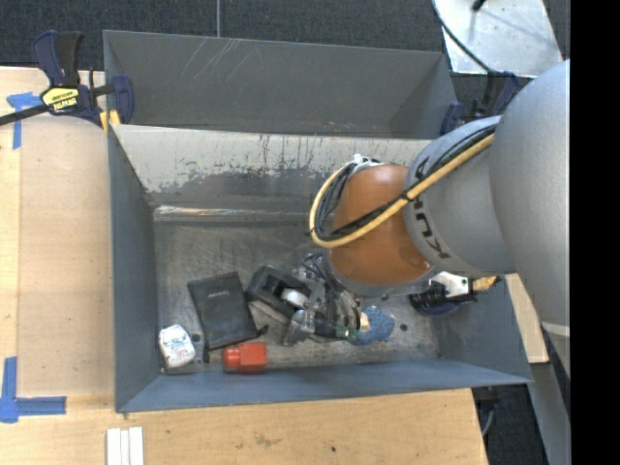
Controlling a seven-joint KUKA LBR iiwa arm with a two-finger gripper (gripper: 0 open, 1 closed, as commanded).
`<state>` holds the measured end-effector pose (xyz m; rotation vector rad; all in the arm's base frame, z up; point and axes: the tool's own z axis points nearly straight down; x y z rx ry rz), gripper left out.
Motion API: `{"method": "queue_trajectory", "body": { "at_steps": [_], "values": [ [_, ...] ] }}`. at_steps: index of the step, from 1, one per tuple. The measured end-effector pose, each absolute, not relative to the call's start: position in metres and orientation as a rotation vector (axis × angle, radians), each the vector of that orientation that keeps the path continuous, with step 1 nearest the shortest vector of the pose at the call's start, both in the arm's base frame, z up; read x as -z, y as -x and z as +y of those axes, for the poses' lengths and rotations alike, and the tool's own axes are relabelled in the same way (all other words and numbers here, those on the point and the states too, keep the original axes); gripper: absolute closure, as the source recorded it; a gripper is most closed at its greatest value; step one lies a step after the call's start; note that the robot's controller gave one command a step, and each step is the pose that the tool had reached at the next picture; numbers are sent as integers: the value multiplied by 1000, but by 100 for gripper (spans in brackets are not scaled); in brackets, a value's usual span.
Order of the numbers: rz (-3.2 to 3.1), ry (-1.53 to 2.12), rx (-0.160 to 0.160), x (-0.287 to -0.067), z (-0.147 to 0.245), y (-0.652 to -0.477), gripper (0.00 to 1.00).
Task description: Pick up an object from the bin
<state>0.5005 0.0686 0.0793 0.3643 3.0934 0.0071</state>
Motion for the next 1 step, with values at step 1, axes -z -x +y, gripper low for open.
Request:
{"method": "queue_trajectory", "body": {
  "at_steps": [1],
  "values": [
    [3120, -329, -1, -221, 71, -495, 100]
  ]
}}
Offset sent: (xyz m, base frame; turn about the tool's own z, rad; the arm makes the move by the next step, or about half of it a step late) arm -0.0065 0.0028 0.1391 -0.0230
